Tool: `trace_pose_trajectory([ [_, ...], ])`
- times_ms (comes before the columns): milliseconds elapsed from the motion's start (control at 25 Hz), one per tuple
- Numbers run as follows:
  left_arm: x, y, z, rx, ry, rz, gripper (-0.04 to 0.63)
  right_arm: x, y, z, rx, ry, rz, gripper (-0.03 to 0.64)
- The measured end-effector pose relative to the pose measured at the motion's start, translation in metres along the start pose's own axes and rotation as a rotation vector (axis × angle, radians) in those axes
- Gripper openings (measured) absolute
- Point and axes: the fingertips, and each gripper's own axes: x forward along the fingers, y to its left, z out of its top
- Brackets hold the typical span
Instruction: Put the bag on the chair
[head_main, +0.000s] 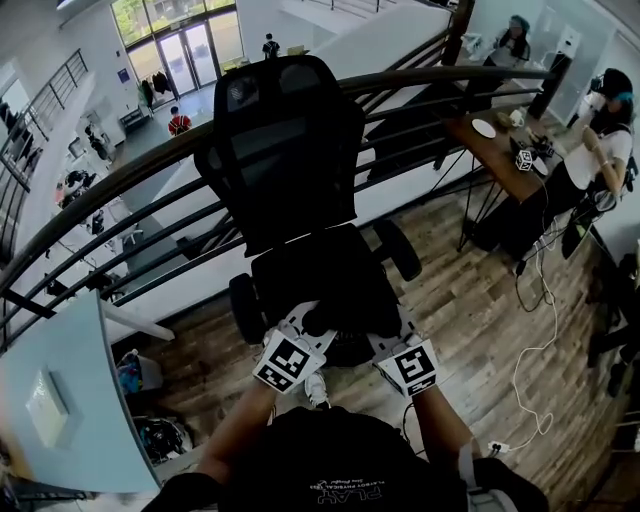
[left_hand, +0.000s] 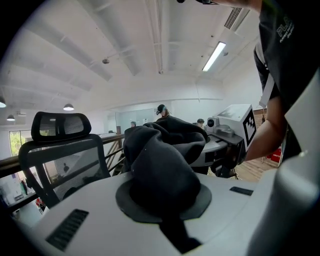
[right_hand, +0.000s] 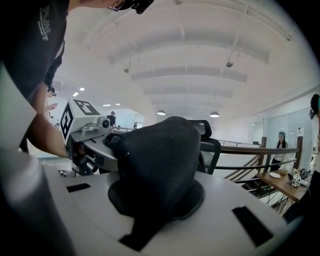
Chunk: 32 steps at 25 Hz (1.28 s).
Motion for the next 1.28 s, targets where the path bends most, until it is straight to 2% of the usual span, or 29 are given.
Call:
trace_pose_trajectory([
  [520,0.008,0.079,-0.011,-0.011,0.005,0.054,0.037,0.078,-0.022,0.003,-0.024,0.009,0.023,0.044],
  [960,0.043,0.144,-0.039,-0.063,0.051,0.134,0.037,0.147,-0.059,-0.021,-0.001,0.052,0.120,0.044],
  [1160,0.059,0.181,-0.061,-0.108,0.082,0.185,0.037,0.188,-0.071,-0.037,0.029,0.078,0.191,0.044],
  [1280,0.069,0.192,-0.077,-0.146,0.093,0.183,0.038,0.204,-0.077,-0.048,0.033,0.104,0.232,0.044],
])
